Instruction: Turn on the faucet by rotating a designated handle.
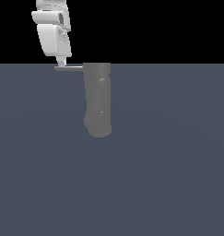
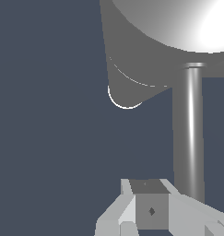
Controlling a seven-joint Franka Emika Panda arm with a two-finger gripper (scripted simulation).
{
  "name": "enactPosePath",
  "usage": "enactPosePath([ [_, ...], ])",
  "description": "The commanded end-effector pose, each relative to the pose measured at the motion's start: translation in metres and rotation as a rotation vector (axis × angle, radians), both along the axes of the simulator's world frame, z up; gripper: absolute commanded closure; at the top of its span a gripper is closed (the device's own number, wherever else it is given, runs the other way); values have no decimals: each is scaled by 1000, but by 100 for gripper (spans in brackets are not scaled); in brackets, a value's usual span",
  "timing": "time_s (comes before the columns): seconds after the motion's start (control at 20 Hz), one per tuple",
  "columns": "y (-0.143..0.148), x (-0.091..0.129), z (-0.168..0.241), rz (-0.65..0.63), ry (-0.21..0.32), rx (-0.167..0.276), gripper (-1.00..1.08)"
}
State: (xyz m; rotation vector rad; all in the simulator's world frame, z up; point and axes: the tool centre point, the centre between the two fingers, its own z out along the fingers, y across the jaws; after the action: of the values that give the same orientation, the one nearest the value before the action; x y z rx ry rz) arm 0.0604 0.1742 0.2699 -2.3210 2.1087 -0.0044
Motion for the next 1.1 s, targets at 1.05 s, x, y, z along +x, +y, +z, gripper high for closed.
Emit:
enactPosePath([
  [1.05,-11,-66,0,-1,6,-2,108],
])
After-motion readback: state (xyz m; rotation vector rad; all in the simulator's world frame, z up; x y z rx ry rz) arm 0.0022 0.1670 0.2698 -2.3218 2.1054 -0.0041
